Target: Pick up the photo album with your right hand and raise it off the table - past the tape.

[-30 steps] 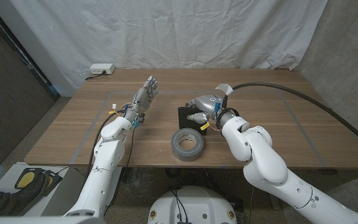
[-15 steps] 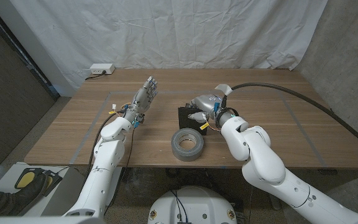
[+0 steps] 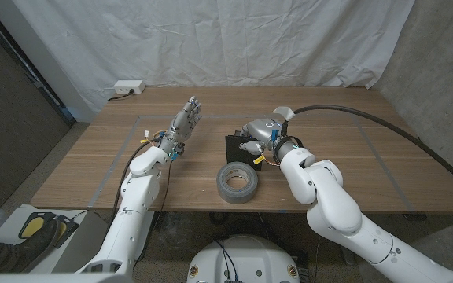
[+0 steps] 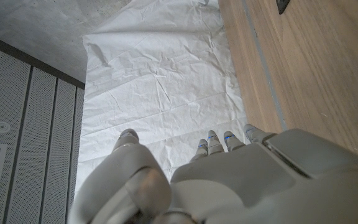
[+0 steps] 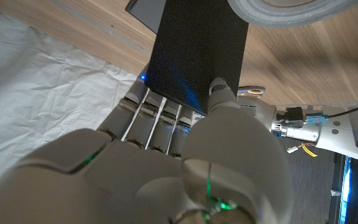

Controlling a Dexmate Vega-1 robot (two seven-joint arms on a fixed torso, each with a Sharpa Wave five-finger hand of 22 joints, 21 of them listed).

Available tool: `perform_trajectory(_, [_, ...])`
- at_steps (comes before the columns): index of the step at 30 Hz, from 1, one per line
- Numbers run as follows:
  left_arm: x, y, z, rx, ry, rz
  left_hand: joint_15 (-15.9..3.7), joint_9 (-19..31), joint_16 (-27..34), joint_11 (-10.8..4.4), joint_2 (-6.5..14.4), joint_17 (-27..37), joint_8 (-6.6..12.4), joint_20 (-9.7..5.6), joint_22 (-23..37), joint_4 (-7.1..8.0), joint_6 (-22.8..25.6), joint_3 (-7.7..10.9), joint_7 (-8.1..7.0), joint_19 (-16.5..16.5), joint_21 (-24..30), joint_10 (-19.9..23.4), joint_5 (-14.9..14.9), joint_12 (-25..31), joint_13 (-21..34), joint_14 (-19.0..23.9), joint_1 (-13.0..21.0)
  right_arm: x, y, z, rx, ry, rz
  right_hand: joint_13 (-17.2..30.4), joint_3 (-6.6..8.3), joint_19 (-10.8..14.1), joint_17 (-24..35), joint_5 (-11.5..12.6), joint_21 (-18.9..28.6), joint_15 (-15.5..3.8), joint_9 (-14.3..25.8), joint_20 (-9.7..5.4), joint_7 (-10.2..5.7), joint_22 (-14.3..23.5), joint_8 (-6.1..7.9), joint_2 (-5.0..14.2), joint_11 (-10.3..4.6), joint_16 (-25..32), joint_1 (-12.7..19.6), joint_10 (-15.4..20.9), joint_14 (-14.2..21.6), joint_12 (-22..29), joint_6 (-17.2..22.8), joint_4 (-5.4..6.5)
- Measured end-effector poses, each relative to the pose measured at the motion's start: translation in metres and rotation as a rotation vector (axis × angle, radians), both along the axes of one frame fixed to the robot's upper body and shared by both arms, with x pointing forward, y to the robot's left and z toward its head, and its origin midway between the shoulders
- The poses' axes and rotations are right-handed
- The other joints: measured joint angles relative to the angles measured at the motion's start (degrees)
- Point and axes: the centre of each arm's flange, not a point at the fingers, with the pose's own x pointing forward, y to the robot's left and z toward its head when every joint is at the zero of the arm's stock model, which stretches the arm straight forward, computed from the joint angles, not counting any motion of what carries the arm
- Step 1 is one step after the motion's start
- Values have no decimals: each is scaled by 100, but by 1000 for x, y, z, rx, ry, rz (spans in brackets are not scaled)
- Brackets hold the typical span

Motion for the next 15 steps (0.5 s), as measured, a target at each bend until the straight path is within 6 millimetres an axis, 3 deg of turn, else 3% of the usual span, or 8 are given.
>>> perform_trajectory(15, [-2,0,0,2,1,2,9,0,0,0,0,0,0,0,0,25,0,-24,0,0,0,0,0,0,0,-10,0,-4,0,-2,1,-22,1,1,48,21,-26,-43,44,-53,27,-21,-269,27,98,134,-130,0,257,253,193,0,449,-48])
